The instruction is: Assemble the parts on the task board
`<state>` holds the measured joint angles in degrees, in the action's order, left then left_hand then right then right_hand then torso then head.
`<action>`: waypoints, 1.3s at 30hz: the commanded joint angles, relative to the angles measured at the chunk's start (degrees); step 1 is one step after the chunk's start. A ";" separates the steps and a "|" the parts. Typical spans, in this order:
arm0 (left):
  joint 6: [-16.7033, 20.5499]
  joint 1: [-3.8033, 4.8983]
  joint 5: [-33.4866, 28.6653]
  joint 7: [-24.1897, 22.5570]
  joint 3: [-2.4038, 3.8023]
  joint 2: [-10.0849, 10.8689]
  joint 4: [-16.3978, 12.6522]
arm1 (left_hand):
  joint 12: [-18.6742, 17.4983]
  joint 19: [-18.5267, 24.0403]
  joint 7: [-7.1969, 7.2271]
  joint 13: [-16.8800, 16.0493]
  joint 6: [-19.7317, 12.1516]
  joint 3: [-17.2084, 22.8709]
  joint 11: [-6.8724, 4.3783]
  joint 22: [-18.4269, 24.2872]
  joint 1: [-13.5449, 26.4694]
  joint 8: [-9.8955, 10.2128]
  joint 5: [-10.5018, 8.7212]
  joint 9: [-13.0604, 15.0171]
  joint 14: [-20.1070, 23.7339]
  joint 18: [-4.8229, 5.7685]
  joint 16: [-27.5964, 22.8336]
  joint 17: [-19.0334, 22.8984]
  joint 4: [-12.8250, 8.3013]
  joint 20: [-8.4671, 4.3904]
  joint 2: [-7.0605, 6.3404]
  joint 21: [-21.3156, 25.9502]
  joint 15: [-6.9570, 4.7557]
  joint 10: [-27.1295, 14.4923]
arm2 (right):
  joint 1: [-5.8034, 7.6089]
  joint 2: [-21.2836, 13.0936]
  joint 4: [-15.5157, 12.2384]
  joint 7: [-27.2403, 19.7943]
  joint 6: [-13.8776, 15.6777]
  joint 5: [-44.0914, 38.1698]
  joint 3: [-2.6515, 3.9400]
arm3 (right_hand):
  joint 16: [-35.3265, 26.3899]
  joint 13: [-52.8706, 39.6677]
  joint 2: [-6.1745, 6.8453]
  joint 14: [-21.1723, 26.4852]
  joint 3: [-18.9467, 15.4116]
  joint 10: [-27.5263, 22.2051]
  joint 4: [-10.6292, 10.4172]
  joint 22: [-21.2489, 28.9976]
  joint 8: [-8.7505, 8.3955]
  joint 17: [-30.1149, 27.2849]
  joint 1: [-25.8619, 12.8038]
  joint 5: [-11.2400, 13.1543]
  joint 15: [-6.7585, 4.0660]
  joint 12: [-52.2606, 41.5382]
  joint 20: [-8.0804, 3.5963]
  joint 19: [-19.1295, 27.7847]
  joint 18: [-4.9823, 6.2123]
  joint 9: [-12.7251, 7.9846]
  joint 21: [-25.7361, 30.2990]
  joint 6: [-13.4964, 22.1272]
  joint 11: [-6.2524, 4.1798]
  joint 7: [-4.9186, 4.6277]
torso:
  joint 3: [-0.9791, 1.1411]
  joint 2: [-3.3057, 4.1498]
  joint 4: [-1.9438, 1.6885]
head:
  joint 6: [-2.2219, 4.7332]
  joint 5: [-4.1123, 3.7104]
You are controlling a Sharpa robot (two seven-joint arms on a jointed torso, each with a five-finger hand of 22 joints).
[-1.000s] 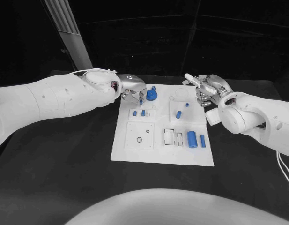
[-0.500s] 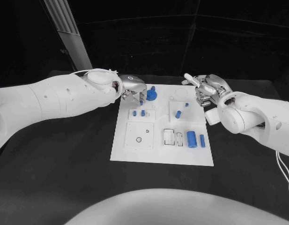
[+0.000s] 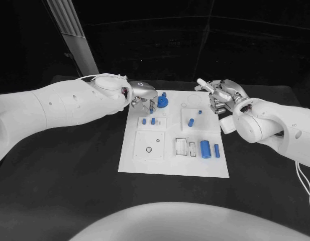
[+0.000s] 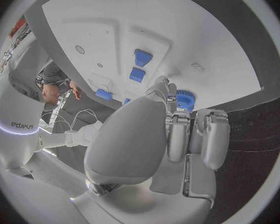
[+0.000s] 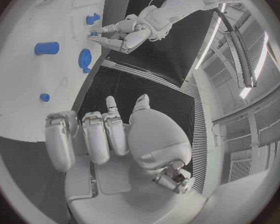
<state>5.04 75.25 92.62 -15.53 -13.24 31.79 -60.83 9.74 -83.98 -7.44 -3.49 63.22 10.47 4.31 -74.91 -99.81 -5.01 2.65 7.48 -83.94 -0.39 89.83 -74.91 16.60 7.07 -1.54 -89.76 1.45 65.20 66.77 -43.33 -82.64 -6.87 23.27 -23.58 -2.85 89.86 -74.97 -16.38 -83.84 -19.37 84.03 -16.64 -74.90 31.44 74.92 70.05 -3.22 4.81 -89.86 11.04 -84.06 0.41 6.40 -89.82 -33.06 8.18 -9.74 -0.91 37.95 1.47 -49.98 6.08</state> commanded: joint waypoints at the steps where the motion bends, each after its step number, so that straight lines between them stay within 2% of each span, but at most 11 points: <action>1: -2.54 -0.16 0.23 0.73 -0.15 -0.04 0.06 | -0.36 -6.02 -0.11 0.05 -0.32 0.24 0.21 -15.09 0.15 -0.18 0.14 -0.02 -6.06 0.39 0.17 -15.09 -0.02 0.11 0.24 -0.24 -0.11 0.07 | 0.09 -0.04 -0.12 -0.25 -0.34 0.11 0.03 | 0.14 -14.42 -0.10 -6.16 0.36 5.34 0.01 -15.10 0.22 15.08 0.45 -0.30 -0.35 0.17 -0.38 -5.94 -0.41 -0.06 -0.18 -0.01 -0.29 -2.44 | -0.03 0.04 0.01 | 0.00 0.05; 7: -2.61 -0.16 0.23 0.81 -0.15 -0.01 0.07 | -0.48 -6.02 -0.13 0.04 -0.37 0.27 0.21 -15.09 0.11 -0.12 0.13 -0.05 -6.06 0.39 0.17 -15.09 -0.07 0.11 0.08 -0.24 -0.10 0.07 | 0.09 -0.01 -0.11 -0.29 -0.35 0.11 0.03 | 0.14 -14.42 -0.10 -6.16 0.36 5.34 0.01 -15.10 0.22 15.08 0.45 -0.30 -0.35 0.17 -0.38 -5.94 -0.41 -0.06 -0.18 -0.01 -0.29 -2.44 | 0.03 0.03 -0.02 | 0.03 0.10; 11: -3.04 -0.16 0.23 1.16 -0.15 -0.11 0.16 | -1.27 -6.02 -0.40 0.07 -1.14 0.40 0.55 -15.09 -0.12 0.42 0.13 -0.33 -6.06 0.39 0.17 -15.09 -0.15 0.16 -0.66 -0.24 0.09 -0.56 | 0.09 0.05 -0.10 -0.32 -0.41 0.11 0.03 | 0.14 -14.42 -0.10 -6.16 0.36 5.34 0.01 -15.10 0.22 15.08 0.45 -0.30 -0.35 0.17 -0.38 -5.94 -0.41 -0.06 -0.18 -0.01 -0.29 -2.44 | 0.00 0.00 0.00 | 0.07 0.05; 14: -3.08 -0.16 0.23 1.21 -0.15 -0.14 0.22 | -1.97 -6.02 -0.78 0.08 -2.14 0.22 0.96 -15.09 -0.32 0.98 0.13 -0.63 -6.06 0.39 0.17 -15.09 -0.27 0.28 -1.79 -0.24 0.40 -1.39 | 0.09 0.03 -0.11 -0.33 -0.40 0.11 0.03 | 0.14 -14.42 -0.10 -6.16 0.36 5.34 0.01 -15.10 0.22 15.08 0.45 -0.30 -0.35 0.17 -0.38 -5.94 -0.41 -0.06 -0.18 -0.01 -0.29 -2.44 | 0.01 0.02 0.03 | 0.08 0.09; 20: -2.64 -0.16 0.24 0.97 -0.15 -0.06 0.19 | -3.25 -6.02 -1.74 0.03 -5.10 -1.13 1.89 -15.09 0.28 1.55 0.12 -1.48 -6.06 0.39 0.17 -15.09 -0.11 0.78 -5.08 -0.24 1.18 -3.20 | 0.09 -0.05 -0.08 -0.33 -0.37 0.11 0.03 | 0.14 -14.42 -0.10 -6.16 0.36 5.34 0.01 -15.10 0.22 15.08 0.45 -0.30 -0.35 0.17 -0.38 -5.94 -0.41 -0.06 -0.18 -0.01 -0.29 -2.44 | -0.02 0.00 -0.01 | 0.07 0.04; 24: -1.95 -0.17 0.24 0.82 -0.15 0.05 0.14 | -3.61 -6.02 -2.04 -0.03 -6.17 -1.83 2.18 -15.09 1.14 1.47 0.14 -1.81 -6.06 0.39 0.17 -15.09 -0.05 1.05 -6.05 -0.24 1.41 -3.91 | 0.09 -0.03 -0.09 -0.35 -0.41 0.11 0.03 | 0.14 -14.42 -0.10 -6.16 0.36 5.34 0.01 -15.10 0.22 15.08 0.45 -0.30 -0.35 0.17 -0.38 -5.94 -0.41 -0.06 -0.18 -0.01 -0.29 -2.44 | 0.02 0.00 -0.03 | 0.12 0.07; 29: -0.29 -0.17 0.24 0.70 -0.15 0.23 0.02 | -3.69 -6.02 -2.20 -0.12 -6.90 -2.54 2.30 -15.09 2.39 1.31 0.14 -2.08 -6.06 0.39 0.17 -15.09 -0.05 1.33 -6.58 -0.24 1.40 -4.34 | 0.09 0.02 -0.04 -0.38 -0.47 0.11 0.03 | 0.14 -14.42 -0.10 -6.16 0.36 5.34 0.01 -15.10 0.22 15.08 0.45 -0.30 -0.35 0.17 -0.38 -5.94 -0.41 -0.06 -0.18 -0.01 -0.29 -2.44 | 0.00 -0.03 -0.05 | 0.19 0.05; 34: 3.51 -0.17 0.25 0.94 -0.15 0.59 -0.27 | -3.58 -6.02 -2.52 -0.18 -8.72 -3.45 2.44 -15.09 4.30 1.47 0.15 -2.64 -6.06 0.39 0.17 -15.09 -0.10 1.61 -6.93 -0.24 1.39 -4.72 | 0.09 0.01 -0.03 -0.38 -0.52 0.11 0.03 | 0.14 -14.42 -0.10 -6.16 0.36 5.34 0.01 -15.10 0.22 15.08 0.45 -0.30 -0.35 0.17 -0.38 -5.94 -0.41 -0.06 -0.18 -0.01 -0.29 -2.44 | 0.01 0.01 -0.02 | 0.35 0.12; 37: 6.74 -0.17 0.26 0.92 -0.15 0.99 -0.49 | -3.35 -6.02 -2.87 -0.22 -11.58 -3.72 2.65 -15.09 5.36 1.45 0.26 -3.36 -5.74 0.39 -0.14 -14.37 -0.21 1.80 -7.08 -0.24 1.55 -5.02 | 0.09 -0.01 0.00 -0.39 -0.50 0.11 0.03 | 0.14 -14.47 -0.11 -6.16 0.42 5.40 0.02 -15.10 0.24 15.08 0.48 -0.31 -0.36 0.14 -0.39 -5.94 -0.41 -0.12 -0.18 -0.01 -0.30 -2.43 | -0.02 0.01 -0.04 | 0.46 0.09; 39: 8.42 -0.17 0.26 0.83 -0.15 1.40 -0.64 | -3.09 -5.93 -2.89 -0.23 -15.13 -3.64 2.65 -15.05 5.85 1.39 0.30 -3.83 -5.50 0.36 -0.41 -13.77 -0.18 1.91 -7.68 -0.15 1.57 -5.36 | 0.09 -0.03 0.01 -0.39 -0.48 0.11 0.03 | 0.14 -14.47 -0.11 -6.16 0.42 5.40 0.02 -15.10 0.24 15.08 0.48 -0.31 -0.36 0.14 -0.39 -5.94 -0.41 -0.12 -0.18 -0.01 -0.30 -2.43 | -0.03 0.02 -0.03 | 0.53 0.11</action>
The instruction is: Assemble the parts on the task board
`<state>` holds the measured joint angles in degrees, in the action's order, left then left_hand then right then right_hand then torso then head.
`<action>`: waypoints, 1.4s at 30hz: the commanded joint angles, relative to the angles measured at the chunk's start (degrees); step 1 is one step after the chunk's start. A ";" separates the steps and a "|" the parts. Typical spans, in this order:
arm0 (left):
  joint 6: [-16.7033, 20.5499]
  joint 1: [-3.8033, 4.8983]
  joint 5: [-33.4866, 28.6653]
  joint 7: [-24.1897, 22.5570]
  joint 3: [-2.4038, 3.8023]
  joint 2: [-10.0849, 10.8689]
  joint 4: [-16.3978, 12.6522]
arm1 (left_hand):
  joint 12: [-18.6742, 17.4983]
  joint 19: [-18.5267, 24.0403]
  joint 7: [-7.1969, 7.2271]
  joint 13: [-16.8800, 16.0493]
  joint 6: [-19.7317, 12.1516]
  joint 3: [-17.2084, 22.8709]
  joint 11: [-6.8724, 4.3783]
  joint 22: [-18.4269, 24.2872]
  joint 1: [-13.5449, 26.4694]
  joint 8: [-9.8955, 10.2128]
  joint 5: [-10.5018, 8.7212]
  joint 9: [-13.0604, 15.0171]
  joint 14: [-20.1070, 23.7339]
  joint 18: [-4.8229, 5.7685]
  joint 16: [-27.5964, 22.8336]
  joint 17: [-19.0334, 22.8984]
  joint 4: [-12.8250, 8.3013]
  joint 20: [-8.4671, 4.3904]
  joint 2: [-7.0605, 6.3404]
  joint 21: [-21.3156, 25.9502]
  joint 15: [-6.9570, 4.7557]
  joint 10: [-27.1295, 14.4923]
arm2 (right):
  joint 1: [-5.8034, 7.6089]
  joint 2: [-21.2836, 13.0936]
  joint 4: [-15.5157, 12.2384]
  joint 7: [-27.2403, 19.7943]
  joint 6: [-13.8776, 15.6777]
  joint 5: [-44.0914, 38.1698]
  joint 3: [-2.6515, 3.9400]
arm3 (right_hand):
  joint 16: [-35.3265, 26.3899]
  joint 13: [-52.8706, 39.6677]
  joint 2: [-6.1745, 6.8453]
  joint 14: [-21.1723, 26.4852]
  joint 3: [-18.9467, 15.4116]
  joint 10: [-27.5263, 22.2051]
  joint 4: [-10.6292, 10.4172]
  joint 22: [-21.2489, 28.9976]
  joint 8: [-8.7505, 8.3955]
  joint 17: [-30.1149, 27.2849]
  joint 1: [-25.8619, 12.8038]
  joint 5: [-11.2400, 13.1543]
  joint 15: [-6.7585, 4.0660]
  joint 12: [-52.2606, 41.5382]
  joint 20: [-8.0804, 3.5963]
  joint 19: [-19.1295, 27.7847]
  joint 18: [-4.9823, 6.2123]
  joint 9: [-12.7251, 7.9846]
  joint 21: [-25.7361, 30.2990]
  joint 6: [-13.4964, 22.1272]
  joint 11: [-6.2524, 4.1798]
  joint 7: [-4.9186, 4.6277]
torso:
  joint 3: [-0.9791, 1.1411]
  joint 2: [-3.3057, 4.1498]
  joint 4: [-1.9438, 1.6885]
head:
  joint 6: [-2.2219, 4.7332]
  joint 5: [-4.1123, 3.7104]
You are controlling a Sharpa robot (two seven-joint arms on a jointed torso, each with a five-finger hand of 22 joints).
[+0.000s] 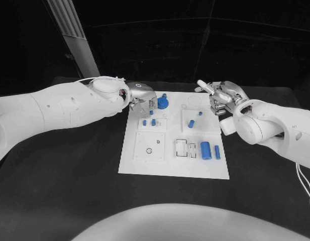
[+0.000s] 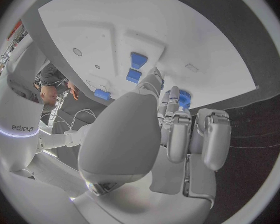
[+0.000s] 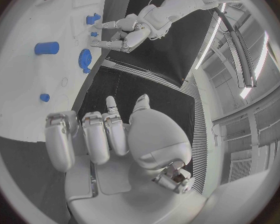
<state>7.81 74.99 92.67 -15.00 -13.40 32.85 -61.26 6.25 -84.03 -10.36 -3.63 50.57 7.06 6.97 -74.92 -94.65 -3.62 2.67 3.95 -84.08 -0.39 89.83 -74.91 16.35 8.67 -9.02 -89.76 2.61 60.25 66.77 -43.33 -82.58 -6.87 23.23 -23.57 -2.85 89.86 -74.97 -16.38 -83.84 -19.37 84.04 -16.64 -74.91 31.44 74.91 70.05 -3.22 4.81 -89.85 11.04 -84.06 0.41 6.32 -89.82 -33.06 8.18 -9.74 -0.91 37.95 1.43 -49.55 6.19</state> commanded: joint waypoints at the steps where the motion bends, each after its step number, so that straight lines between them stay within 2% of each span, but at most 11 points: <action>1: 6.19 0.09 0.21 0.23 0.01 0.56 -0.30 | 0.60 -5.86 0.19 -0.10 -4.42 -0.09 -0.17 -15.04 0.88 -0.03 0.28 -0.35 -5.30 0.36 -0.48 -13.61 0.17 0.28 -0.64 -0.14 0.29 -0.42 | 0.09 -0.06 -0.07 -0.40 -0.42 0.10 0.03 | 0.14 -14.47 -0.11 -6.16 0.42 5.40 0.02 -15.09 0.24 15.09 0.48 -0.31 -0.36 0.14 -0.39 -5.94 -0.41 -0.05 -0.18 -0.01 -0.30 -2.43 | -0.03 0.01 0.00 | 0.08 0.03; 13: 13.61 0.16 -5.79 -4.45 0.01 4.22 -2.34 | 1.01 -3.74 -0.26 -0.09 -10.28 -0.82 0.07 -14.07 3.11 -1.05 0.36 0.01 -3.92 -0.35 -2.02 -10.29 0.55 0.19 -3.08 1.97 0.38 -2.52 | 0.08 -0.50 -0.14 -0.67 0.33 -0.24 0.03 | 0.14 -13.98 -0.05 -6.16 0.44 4.90 0.07 -15.09 0.25 15.09 0.56 -0.33 -0.36 0.40 -0.39 -5.94 -0.41 -0.07 -0.18 0.01 -0.29 -2.44 | -0.02 -0.06 -0.03 | 0.53 -0.03; 17: 16.45 0.28 -13.27 -9.51 0.01 5.59 -2.69 | 1.83 0.39 -0.39 -0.24 -10.55 -4.88 0.20 -12.20 5.97 -2.58 0.40 0.29 -0.12 -1.64 -6.12 -2.71 0.62 0.37 -3.48 6.19 0.48 -3.32 | 0.10 -1.23 -0.62 -1.05 1.33 -1.07 0.06 | 0.14 -12.64 0.17 -6.16 0.55 3.49 0.18 -15.09 0.29 15.09 1.20 -0.48 -0.32 1.12 -0.37 -5.94 -0.41 -0.21 -0.18 0.08 -0.24 -2.48 | 0.02 -0.11 0.01 | 0.90 -0.10; 20: 17.85 0.39 -22.69 -13.68 0.01 6.71 -3.45 | 2.75 3.80 -0.45 -0.32 -9.96 -7.50 0.28 -10.60 8.46 -4.18 0.37 0.54 2.87 -2.62 -9.50 2.69 0.73 0.47 -3.46 9.90 0.56 -3.81 | 0.30 -2.43 -1.50 -1.01 2.12 -3.05 0.11 | 0.14 -6.74 0.33 -6.16 0.71 -2.97 0.14 -14.97 0.42 15.09 2.41 -0.59 -0.25 4.63 -0.32 -5.69 -0.32 -0.45 0.10 0.16 -0.18 -2.54 | -0.06 -0.10 -0.06 | 1.11 -0.78; 24: 17.89 0.46 -37.30 -18.25 0.01 7.60 -4.95 | 4.22 20.78 -0.85 -0.39 -6.93 -7.53 0.74 -2.49 14.26 -7.18 0.87 1.27 17.98 -6.96 -25.27 23.59 0.42 0.92 -1.50 28.54 1.11 -4.39 | 1.34 -3.56 -1.91 -0.65 2.79 -8.77 0.14 | 0.14 19.01 0.75 -6.16 0.94 -29.78 0.31 -13.34 0.93 15.09 5.55 -1.46 -0.96 24.67 -0.80 -2.70 0.83 -0.75 3.68 -0.95 -0.89 -2.08 | -0.09 -0.05 -0.04 | 1.52 -2.70; 25: 17.64 0.46 -42.55 -19.73 0.01 7.72 -5.49 | 4.55 27.28 -0.77 -0.37 -6.30 -7.45 1.01 0.73 15.51 -7.77 1.91 1.38 23.58 -8.28 -30.80 29.64 0.33 1.15 -1.31 35.90 1.23 -4.82 | 1.66 -3.76 -1.76 -0.52 2.92 -11.54 0.14 | 0.14 24.59 1.00 -6.16 0.96 -34.13 0.28 -12.98 0.98 15.09 6.59 -2.11 -1.19 29.80 -1.21 -2.13 1.06 -0.83 4.45 -1.45 -0.85 -1.63 | -0.07 -0.05 0.06 | 1.63 -3.12; 27: 17.39 0.44 -50.37 -22.04 0.00 7.68 -6.26 | 5.09 36.34 -1.21 -0.30 -6.45 -7.27 1.23 5.41 16.58 -8.10 4.89 1.26 29.62 -9.56 -35.92 33.32 0.42 1.68 -0.31 46.40 2.10 -6.07 | 2.00 -3.97 -1.30 -0.42 3.11 -16.69 0.15 | 0.14 31.21 1.25 -6.16 1.17 -35.69 0.15 -12.38 0.85 15.09 9.58 -3.61 -2.09 37.53 -1.52 -1.43 1.32 -1.12 5.64 -3.02 -1.55 -1.24 | -0.14 -0.08 0.07 | 1.90 -3.93; 31: 17.59 0.28 -62.02 -26.04 0.00 7.43 -7.75 | 6.56 42.45 -1.99 -0.37 -7.47 -9.87 2.48 9.33 18.47 -8.59 10.53 0.90 38.69 -8.84 -42.46 37.61 0.31 3.05 1.85 54.05 3.95 -8.63 | 2.31 -4.08 -0.01 -0.17 3.95 -27.37 0.15 | 0.14 40.84 1.78 -6.16 1.64 -37.32 0.42 -12.32 0.02 15.09 14.29 -3.61 -2.20 48.00 -2.29 -1.86 1.29 -1.70 5.60 -5.89 -1.58 -0.96 | -0.21 -0.04 -0.07 | 2.46 -5.18; 33: 17.18 0.12 -68.31 -28.41 0.00 7.31 -8.75 | 7.66 47.06 -2.58 -0.38 -8.41 -11.76 3.50 12.34 20.01 -8.93 11.77 0.61 45.02 -8.03 -46.90 41.02 0.41 4.10 2.71 59.55 5.49 -10.72 | 2.41 -4.04 0.85 0.06 4.64 -33.82 0.14 | 0.14 47.84 2.21 -6.16 2.12 -36.16 0.06 -12.63 -1.57 15.09 17.33 -1.94 -2.29 54.73 -2.24 -2.67 1.05 -2.38 4.83 -8.04 -1.08 -0.96 | -0.12 0.01 0.11 | 2.74 -5.48; 35: 16.46 0.00 -73.15 -30.18 0.00 7.19 -9.54 | 8.46 50.47 -3.17 -0.44 -9.38 -11.94 3.97 14.69 21.66 -9.21 12.07 0.40 48.39 -7.48 -49.14 43.39 0.44 4.80 3.85 63.55 6.64 -12.51 | 2.46 -3.98 1.51 0.37 5.19 -38.54 0.13 | 0.14 52.35 3.10 -6.16 2.63 -35.53 0.45 -12.90 -2.62 15.09 19.31 -0.04 -2.41 58.81 -2.15 -3.19 0.85 -2.48 4.23 -10.22 -1.21 -0.93 | -0.10 -0.01 0.10 | 3.07 -5.81; 42: 13.23 -0.36 -82.56 -34.30 0.00 7.11 -11.19 | 10.57 60.51 -4.98 -0.51 -14.55 -12.85 6.04 22.53 26.09 -10.36 11.05 0.16 60.24 -6.23 -54.64 50.29 0.80 7.58 1.76 75.42 9.85 -20.28 | 2.34 -2.98 3.44 3.57 4.01 -49.83 0.07 | 0.14 61.53 6.41 -6.16 2.96 -32.84 0.78 -13.11 -8.80 15.09 21.33 0.46 -2.18 66.58 -2.36 -3.70 0.71 -2.75 3.74 -11.58 -1.26 -0.61 | -0.02 0.08 0.01 | 3.54 -6.49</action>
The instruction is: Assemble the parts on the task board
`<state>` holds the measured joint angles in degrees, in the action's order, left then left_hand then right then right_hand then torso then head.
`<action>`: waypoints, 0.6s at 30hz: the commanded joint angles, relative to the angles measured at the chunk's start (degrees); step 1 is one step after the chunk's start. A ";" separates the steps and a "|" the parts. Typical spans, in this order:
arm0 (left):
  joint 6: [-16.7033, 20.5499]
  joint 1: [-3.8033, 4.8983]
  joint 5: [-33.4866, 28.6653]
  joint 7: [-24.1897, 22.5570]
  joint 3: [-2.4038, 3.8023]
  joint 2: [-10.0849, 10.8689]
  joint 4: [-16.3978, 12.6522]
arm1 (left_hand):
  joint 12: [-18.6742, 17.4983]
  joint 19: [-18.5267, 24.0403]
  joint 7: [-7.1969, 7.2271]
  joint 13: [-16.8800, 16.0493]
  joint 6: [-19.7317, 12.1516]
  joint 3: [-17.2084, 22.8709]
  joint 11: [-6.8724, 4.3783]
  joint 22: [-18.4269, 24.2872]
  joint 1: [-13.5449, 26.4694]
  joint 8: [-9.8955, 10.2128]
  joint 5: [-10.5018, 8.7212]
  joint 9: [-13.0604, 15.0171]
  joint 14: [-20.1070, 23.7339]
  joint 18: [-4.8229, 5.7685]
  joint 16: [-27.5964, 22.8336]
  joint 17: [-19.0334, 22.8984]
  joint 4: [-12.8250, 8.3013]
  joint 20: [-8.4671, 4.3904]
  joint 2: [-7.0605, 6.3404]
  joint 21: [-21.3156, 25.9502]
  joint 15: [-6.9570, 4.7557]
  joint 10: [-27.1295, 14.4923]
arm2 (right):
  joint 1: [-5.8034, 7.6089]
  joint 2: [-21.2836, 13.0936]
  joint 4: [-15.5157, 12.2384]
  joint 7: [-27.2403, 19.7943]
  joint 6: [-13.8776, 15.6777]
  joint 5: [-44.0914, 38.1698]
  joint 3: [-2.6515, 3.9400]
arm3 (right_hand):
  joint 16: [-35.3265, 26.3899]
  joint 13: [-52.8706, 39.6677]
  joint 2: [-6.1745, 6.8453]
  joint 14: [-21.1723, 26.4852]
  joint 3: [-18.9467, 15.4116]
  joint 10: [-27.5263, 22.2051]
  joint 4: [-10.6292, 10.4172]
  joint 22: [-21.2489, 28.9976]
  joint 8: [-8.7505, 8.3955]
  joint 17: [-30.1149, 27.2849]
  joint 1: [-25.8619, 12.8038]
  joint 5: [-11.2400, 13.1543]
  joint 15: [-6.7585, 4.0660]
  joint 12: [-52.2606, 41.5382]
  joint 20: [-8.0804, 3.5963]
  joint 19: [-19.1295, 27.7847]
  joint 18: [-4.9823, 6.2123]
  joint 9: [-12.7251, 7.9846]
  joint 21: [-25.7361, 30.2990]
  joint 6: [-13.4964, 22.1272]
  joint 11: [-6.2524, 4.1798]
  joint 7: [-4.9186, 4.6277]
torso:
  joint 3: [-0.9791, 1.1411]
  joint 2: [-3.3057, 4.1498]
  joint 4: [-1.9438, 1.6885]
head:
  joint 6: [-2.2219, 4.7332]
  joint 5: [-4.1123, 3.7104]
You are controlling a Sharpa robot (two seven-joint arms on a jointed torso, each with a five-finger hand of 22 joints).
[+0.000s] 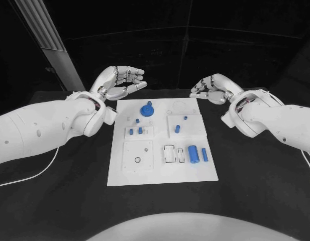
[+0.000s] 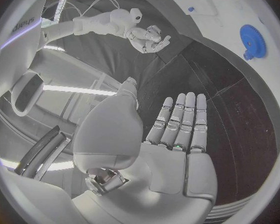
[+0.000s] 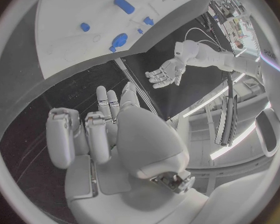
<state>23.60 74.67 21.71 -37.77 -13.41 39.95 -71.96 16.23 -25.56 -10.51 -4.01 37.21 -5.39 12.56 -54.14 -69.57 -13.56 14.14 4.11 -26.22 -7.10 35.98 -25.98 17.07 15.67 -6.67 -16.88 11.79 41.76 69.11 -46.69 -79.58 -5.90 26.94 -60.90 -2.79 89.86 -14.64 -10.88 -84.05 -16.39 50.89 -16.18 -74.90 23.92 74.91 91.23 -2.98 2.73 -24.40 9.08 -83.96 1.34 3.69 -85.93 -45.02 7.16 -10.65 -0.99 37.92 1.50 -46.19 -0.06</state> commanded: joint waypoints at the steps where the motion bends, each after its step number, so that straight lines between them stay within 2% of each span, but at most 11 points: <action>1: -2.82 -0.08 -12.07 -11.93 0.02 0.02 -0.61 | 1.05 2.46 -4.94 -0.22 -1.61 -0.38 0.54 2.48 1.32 -0.76 -0.59 0.05 2.89 0.37 -0.76 1.85 0.06 0.75 -0.60 3.40 0.80 -2.37 | -0.08 0.52 0.59 3.43 -0.19 -14.26 0.01 | 0.14 1.66 1.23 -5.95 -0.06 0.23 0.42 -13.10 -1.88 15.09 0.28 0.24 -0.15 1.62 -0.44 -3.80 -0.22 -0.14 -0.14 0.77 -0.30 0.42 | 0.07 0.10 -0.10 | 0.18 -0.37; 5: -3.46 -0.22 -13.04 -12.99 0.02 0.10 -1.07 | 3.34 3.35 -5.14 -0.52 -2.94 -0.10 0.87 5.15 1.93 -2.56 -1.09 0.29 5.50 0.33 -0.68 4.07 0.04 0.97 -0.33 6.35 1.25 -4.57 | -0.45 0.88 0.80 6.60 -2.51 -20.76 -0.01 | 0.14 3.33 2.30 -5.95 -0.24 -0.36 0.56 -13.01 -4.36 15.09 0.46 0.29 -0.25 3.59 -0.58 -3.73 -0.18 -0.13 0.02 2.68 -0.33 1.51 | 0.03 0.08 -0.24 | 0.19 -0.61; 8: -3.76 -0.31 -13.39 -13.43 0.02 0.20 -1.46 | 4.53 3.57 -5.33 -0.58 -3.88 0.06 1.08 6.41 2.01 -3.44 -1.24 0.32 6.89 0.46 -0.56 5.24 0.05 1.01 -0.14 7.66 1.52 -5.82 | -0.74 1.22 0.92 8.87 -5.00 -25.10 -0.01 | 0.14 4.33 2.94 -5.95 -0.36 -0.62 0.46 -12.95 -5.67 15.09 0.32 0.29 -0.43 4.69 -0.70 -3.69 -0.15 -0.09 0.13 3.33 -0.53 2.02 | 0.06 0.13 -0.13 | 0.43 -0.44; 15: -4.10 -0.44 -13.62 -13.85 0.02 0.39 -2.02 | 6.62 3.45 -5.52 -0.68 -5.34 0.31 1.28 8.60 1.98 -5.05 -1.44 0.39 7.85 0.46 0.47 6.85 0.03 1.00 0.22 9.20 1.72 -7.67 | -1.39 2.40 1.84 10.84 -7.93 -29.23 -0.02 | 0.14 5.57 3.39 -5.95 -0.08 -0.44 0.63 -12.84 -6.83 15.09 0.86 0.29 -1.03 5.81 -1.17 -3.59 -0.09 0.05 0.34 2.89 -0.92 2.28 | 0.07 0.08 -0.07 | 0.25 -0.40; 18: -4.17 -0.47 -13.66 -13.88 0.02 0.44 -2.08 | 7.57 2.88 -5.55 -0.66 -5.65 0.55 1.35 9.09 1.46 -6.05 -1.53 0.48 8.36 0.51 1.01 7.65 0.02 1.03 0.51 9.62 1.78 -8.81 | -1.64 3.06 2.17 11.43 -9.90 -31.58 -0.02 | 0.14 6.28 3.68 -5.95 -0.05 0.97 0.57 -12.80 -6.72 15.09 1.21 0.29 -1.53 6.01 -1.71 -3.56 -0.08 0.29 0.42 0.63 -1.34 1.82 | 0.10 0.08 -0.01 | 0.07 -0.38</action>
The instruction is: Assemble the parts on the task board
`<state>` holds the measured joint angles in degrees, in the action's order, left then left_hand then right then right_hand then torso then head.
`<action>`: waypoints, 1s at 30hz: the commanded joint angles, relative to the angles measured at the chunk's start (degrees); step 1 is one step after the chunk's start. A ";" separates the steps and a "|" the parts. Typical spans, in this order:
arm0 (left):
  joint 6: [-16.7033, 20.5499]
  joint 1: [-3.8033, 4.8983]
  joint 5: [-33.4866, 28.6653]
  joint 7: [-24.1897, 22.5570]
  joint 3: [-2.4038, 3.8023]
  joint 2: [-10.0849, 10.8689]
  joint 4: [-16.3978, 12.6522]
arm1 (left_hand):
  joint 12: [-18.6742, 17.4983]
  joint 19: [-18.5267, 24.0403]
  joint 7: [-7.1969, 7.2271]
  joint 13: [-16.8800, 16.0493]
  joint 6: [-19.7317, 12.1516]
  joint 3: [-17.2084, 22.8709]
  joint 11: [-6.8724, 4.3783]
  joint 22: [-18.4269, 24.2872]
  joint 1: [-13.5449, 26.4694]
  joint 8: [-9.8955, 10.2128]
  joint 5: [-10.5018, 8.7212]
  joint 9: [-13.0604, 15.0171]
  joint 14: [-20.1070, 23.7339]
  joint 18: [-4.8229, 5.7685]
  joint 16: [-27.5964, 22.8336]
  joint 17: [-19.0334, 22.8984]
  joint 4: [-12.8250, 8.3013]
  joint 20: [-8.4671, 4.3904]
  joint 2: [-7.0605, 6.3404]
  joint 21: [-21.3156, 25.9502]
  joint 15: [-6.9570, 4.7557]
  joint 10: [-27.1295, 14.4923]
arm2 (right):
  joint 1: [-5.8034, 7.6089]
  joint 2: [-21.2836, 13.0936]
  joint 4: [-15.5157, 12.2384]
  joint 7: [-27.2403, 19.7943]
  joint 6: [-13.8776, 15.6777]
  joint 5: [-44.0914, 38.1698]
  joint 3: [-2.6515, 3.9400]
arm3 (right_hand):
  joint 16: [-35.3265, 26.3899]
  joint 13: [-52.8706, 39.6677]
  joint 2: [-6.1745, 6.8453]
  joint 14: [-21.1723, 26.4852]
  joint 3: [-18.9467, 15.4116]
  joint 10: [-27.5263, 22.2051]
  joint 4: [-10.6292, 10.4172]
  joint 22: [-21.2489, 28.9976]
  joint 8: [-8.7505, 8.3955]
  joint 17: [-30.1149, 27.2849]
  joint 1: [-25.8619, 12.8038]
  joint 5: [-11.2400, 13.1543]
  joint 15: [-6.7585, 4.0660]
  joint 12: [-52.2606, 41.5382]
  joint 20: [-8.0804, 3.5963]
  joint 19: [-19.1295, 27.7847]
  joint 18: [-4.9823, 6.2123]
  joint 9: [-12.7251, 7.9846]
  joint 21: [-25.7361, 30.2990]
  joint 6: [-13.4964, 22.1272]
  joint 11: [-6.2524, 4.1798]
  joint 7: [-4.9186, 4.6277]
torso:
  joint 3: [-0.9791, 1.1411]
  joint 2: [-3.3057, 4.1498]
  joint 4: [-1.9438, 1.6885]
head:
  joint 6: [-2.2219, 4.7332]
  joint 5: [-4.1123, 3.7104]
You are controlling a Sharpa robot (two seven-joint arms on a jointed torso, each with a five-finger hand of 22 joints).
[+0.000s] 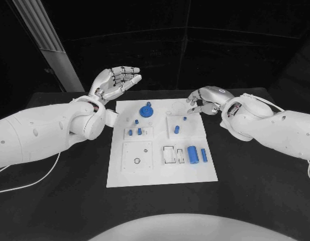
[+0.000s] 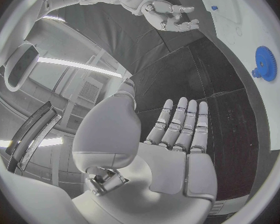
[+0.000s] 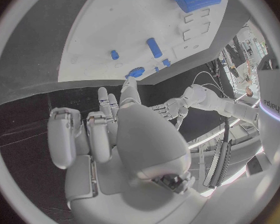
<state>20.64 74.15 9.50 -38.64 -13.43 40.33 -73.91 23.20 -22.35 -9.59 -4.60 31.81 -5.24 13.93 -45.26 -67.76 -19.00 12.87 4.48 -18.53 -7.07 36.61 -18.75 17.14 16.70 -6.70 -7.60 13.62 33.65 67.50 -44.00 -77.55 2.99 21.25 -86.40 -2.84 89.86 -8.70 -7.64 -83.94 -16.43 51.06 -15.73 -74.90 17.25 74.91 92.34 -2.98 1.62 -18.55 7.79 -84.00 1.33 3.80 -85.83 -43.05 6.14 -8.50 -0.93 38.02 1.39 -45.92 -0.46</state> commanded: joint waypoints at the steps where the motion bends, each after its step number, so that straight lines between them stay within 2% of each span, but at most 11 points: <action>1: -1.21 0.03 -1.45 -13.01 0.04 0.05 -0.10 | 0.90 -0.65 -6.47 -0.08 -0.30 0.50 -0.01 0.10 -0.44 -0.89 -0.29 0.13 0.87 0.54 0.50 0.66 -0.05 0.02 0.72 0.38 -0.03 -0.92 | -0.11 0.51 0.15 2.85 -4.90 -7.09 0.03 | 0.14 0.51 0.60 -6.06 -0.18 1.35 -0.07 -12.81 0.04 15.09 -0.01 0.30 -0.50 0.18 -0.50 -3.55 -0.08 0.25 0.29 -2.16 -0.34 -0.47 | 0.01 -0.03 0.10 | -0.22 0.07; 6: -1.24 0.01 -1.46 -12.95 0.04 0.01 0.04 | 1.93 -1.23 -6.50 -0.11 -0.67 0.70 0.03 0.54 -0.53 -1.67 -0.40 0.15 1.20 0.74 1.10 1.33 -0.07 0.02 1.14 0.64 0.01 -1.58 | -0.41 1.04 0.24 4.05 -6.93 -9.92 0.03 | 0.14 1.48 0.87 -6.06 -0.78 2.77 -0.59 -12.82 -0.29 15.09 -0.14 0.30 -0.87 0.76 -0.88 -3.59 -0.10 0.19 0.28 -4.34 -0.45 -0.44 | -0.05 -0.03 0.13 | -0.38 0.25; 8: -1.30 0.01 -1.47 -12.90 0.04 0.01 0.05 | 2.48 -1.45 -6.52 -0.12 -0.88 0.82 0.05 0.81 -0.61 -2.06 -0.46 0.15 1.34 0.81 1.45 1.68 -0.09 0.00 1.39 0.80 0.04 -1.87 | -0.50 1.23 0.32 4.65 -7.63 -10.63 0.03 | 0.14 1.74 0.84 -6.06 -0.86 3.01 -0.63 -12.81 -0.46 15.09 -0.11 0.31 -0.89 0.96 -0.93 -3.58 -0.09 0.15 0.31 -4.75 -0.43 -0.48 | -0.05 -0.03 0.16 | 0.02 0.50; 11: -1.32 0.00 -1.47 -12.79 0.03 -0.01 0.11 | 3.12 -1.72 -6.52 -0.13 -0.98 1.01 0.04 1.09 -0.78 -2.54 -0.55 0.16 1.43 0.83 1.86 2.06 -0.11 -0.01 1.78 0.95 0.05 -2.09 | -0.56 1.52 0.57 4.94 -8.21 -11.12 0.03 | 0.14 1.86 0.85 -6.06 -0.91 3.03 -0.65 -12.79 -0.57 15.09 -0.11 0.31 -0.91 1.09 -0.95 -3.56 -0.08 0.13 0.34 -4.85 -0.43 -0.46 | -0.03 -0.04 0.09 | -0.31 0.78; 16: -1.25 0.00 -1.47 -12.72 0.03 -0.01 0.28 | 4.20 -2.21 -6.48 -0.12 -1.07 1.27 0.01 1.53 -1.11 -3.33 -0.64 0.16 1.69 0.83 2.45 2.78 -0.15 -0.03 2.40 1.15 0.04 -2.33 | -0.67 2.52 1.34 5.03 -8.80 -11.53 0.03 | 0.14 2.37 0.80 -6.06 -1.02 3.05 -0.62 -12.79 -1.20 15.09 0.03 0.31 -1.11 1.62 -1.08 -3.57 -0.08 -0.01 0.36 -4.91 -0.48 -0.32 | 0.00 -0.07 0.13 | -0.47 1.00; 20: -1.19 0.00 -1.48 -12.61 0.03 0.01 0.36 | 4.60 -2.38 -6.48 -0.09 -1.18 1.40 0.01 1.72 -1.29 -3.61 -0.56 0.13 1.68 0.82 2.76 3.05 -0.16 -0.03 2.70 1.24 0.03 -2.49 | -0.73 3.20 1.74 5.28 -9.42 -11.63 0.03 | 0.14 2.63 0.66 -6.06 -0.98 3.24 -0.55 -12.76 -1.44 15.09 0.28 0.30 -1.15 1.82 -1.16 -3.55 -0.07 -0.02 0.40 -5.19 -0.48 -0.43 | 0.00 -0.03 -0.02 | -0.06 0.89; 23: -1.11 0.00 -1.48 -12.51 0.03 0.08 0.30 | 5.61 -2.79 -6.40 -0.03 -0.98 1.61 -0.06 2.13 -1.62 -4.42 -0.42 0.14 1.62 0.80 3.53 3.72 -0.21 -0.04 3.55 1.42 -0.03 -2.67 | -0.76 3.62 2.10 5.59 -10.20 -11.67 0.03 | 0.14 2.96 0.43 -6.06 -0.83 3.57 -0.41 -12.78 -1.77 15.09 0.85 0.31 -1.15 2.08 -1.20 -3.57 -0.09 -0.03 0.37 -5.53 -0.44 -0.51 | 0.01 -0.04 0.01 | -0.26 1.05; 27: -1.15 0.00 -1.48 -12.30 0.03 0.20 0.07 | 6.01 -2.94 -6.35 0.00 -0.86 1.64 -0.10 2.28 -1.82 -4.69 -0.36 0.12 1.59 0.78 3.83 4.00 -0.24 -0.05 3.75 1.49 -0.06 -2.69 | -0.78 4.07 2.67 5.89 -10.64 -11.68 0.03 | 0.14 3.40 0.12 -6.06 -0.64 3.77 -0.30 -12.79 -2.28 15.09 1.55 0.31 -1.20 2.48 -1.26 -3.59 -0.09 -0.06 0.35 -5.71 -0.43 -0.55 | -0.03 -0.02 0.15 | -0.54 1.11; 30: -1.17 0.00 -1.48 -12.20 0.03 0.16 0.06 | 6.25 -3.03 -6.35 0.05 -0.92 1.69 -0.11 2.40 -2.05 -4.81 -0.12 0.07 1.61 0.77 4.02 4.23 -0.26 -0.05 3.93 1.55 -0.07 -2.79 | -0.81 4.40 3.00 6.02 -10.68 -11.69 0.03 | 0.14 3.83 -0.23 -6.06 -0.28 4.23 -0.01 -12.81 -2.70 15.09 2.69 0.30 -1.27 2.81 -1.33 -3.61 -0.10 -0.06 0.33 -6.08 -0.50 -0.51 | -0.03 -0.01 0.07 | -0.50 1.03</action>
<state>20.05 74.08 8.35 -38.70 -13.43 40.51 -73.73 29.28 -24.91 -9.60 -4.63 31.01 -3.98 13.92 -42.88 -69.75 -23.59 12.42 4.54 -17.11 -7.10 40.46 -14.58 16.83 16.63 -3.09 -6.35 13.62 31.22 66.60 -39.74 -74.67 8.34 11.80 -97.30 -2.83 89.86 -4.95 -7.90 -83.94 -16.65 54.96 -15.95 -74.93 14.80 74.90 94.73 -2.99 0.79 -16.06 6.85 -83.97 1.33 3.79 -85.69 -48.80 5.55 -8.99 -0.93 37.99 1.44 -46.42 0.63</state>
